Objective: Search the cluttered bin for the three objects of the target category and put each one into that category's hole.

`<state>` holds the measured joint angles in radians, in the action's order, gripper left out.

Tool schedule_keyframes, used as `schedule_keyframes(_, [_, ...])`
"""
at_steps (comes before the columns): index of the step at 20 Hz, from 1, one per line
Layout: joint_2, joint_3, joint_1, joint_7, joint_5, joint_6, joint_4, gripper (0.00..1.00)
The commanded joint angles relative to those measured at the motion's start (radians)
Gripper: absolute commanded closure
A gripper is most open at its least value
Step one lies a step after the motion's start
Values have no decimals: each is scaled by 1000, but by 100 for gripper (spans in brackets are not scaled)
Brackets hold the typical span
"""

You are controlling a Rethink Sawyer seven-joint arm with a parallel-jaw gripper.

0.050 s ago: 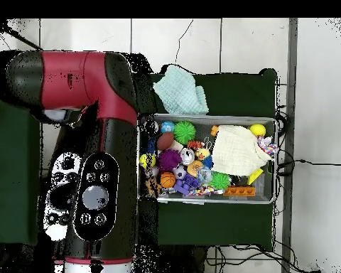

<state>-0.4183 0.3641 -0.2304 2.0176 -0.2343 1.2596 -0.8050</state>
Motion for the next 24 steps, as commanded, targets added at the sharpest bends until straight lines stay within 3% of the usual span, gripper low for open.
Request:
schedule_keyframes(1, [118, -69, 19, 262, -20, -13, 12, 100])
schedule_keyframes(5, [132, -77, 23, 244, -21, -72, -9, 100])
schedule_keyframes(24, [91, -155, 117, 73, -21, -353, -268, 100])
